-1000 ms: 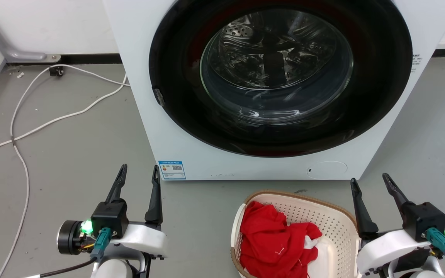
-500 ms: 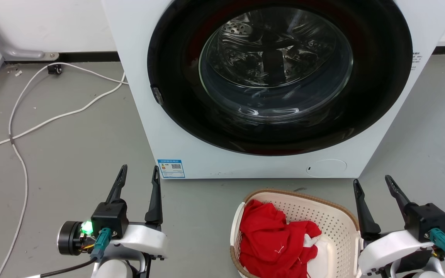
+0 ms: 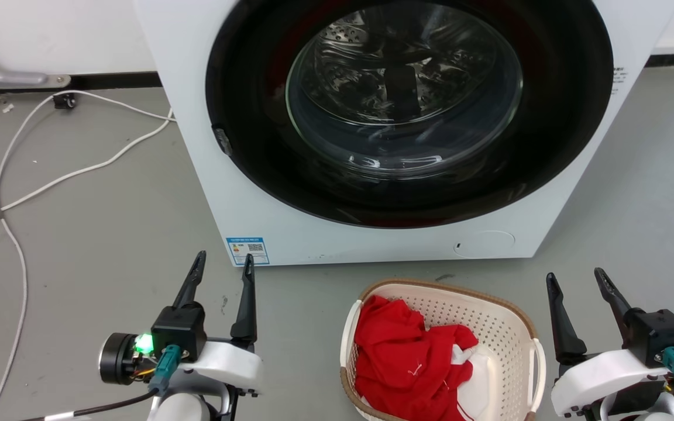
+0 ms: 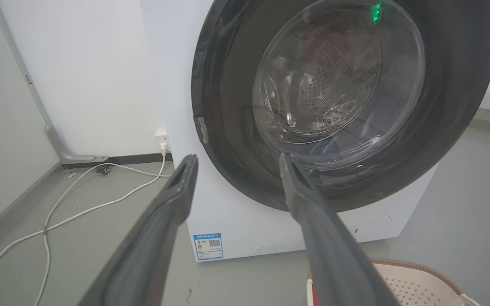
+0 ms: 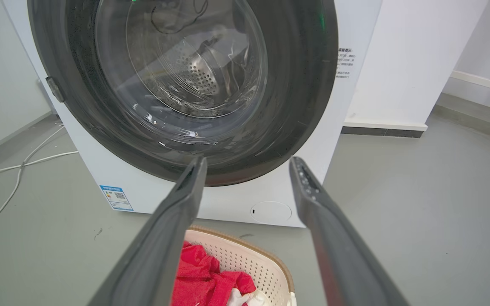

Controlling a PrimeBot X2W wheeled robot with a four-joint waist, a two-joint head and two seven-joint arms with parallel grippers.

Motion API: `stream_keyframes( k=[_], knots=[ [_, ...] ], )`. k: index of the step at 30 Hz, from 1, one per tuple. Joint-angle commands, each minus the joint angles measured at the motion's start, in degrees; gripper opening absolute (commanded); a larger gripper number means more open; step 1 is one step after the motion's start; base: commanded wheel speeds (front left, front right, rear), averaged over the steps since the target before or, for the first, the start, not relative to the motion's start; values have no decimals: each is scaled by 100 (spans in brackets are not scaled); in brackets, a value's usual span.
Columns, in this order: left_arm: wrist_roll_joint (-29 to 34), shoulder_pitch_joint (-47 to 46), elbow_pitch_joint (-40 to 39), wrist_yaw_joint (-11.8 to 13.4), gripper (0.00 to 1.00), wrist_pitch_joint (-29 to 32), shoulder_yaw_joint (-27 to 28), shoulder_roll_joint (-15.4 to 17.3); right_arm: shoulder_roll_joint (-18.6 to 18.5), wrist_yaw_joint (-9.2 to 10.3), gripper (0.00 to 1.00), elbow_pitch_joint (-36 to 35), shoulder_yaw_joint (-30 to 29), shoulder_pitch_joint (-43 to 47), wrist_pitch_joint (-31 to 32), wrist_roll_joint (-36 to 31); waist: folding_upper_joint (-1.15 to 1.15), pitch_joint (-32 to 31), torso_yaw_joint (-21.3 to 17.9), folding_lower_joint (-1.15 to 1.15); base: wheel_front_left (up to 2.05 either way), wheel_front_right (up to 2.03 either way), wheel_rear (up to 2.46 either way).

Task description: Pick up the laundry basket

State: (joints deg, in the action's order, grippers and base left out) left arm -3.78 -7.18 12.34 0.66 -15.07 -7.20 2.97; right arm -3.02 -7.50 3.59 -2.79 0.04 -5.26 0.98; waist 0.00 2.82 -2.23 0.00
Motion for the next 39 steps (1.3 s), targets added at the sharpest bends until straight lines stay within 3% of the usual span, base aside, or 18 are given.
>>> stream_keyframes(
  k=[1, 12, 22, 31, 39],
  knots=[
    [-11, -83, 6, -11, 100, -14, -15, -7, 25, 2, 100, -2, 3, 46, -2, 2, 0, 36, -37, 0, 0, 0, 0],
    [-49, -381, 360, -89, 100, -14, -404, -10, 25, 2, 100, 191, -181, -14, 8, 170, 0, 416, -369, 0, 0, 0, 0],
    [-105, -916, 1037, -110, 100, -14, -673, -8, 23, 2, 100, 788, -216, -379, -117, 415, 0, 1068, -741, 0, 0, 0, 0],
    [-170, -1672, 2065, -243, 100, 84, -805, 9, 23, 2, 100, 1860, -164, -993, -260, 715, 0, 1695, -982, 0, 0, 0, 0],
    [-241, -2536, 3001, -435, 100, 429, -822, 123, 20, 2, 100, 3166, 276, -1853, -98, 1184, 0, 2277, -1154, 0, 0, 0, 0]
  ],
)
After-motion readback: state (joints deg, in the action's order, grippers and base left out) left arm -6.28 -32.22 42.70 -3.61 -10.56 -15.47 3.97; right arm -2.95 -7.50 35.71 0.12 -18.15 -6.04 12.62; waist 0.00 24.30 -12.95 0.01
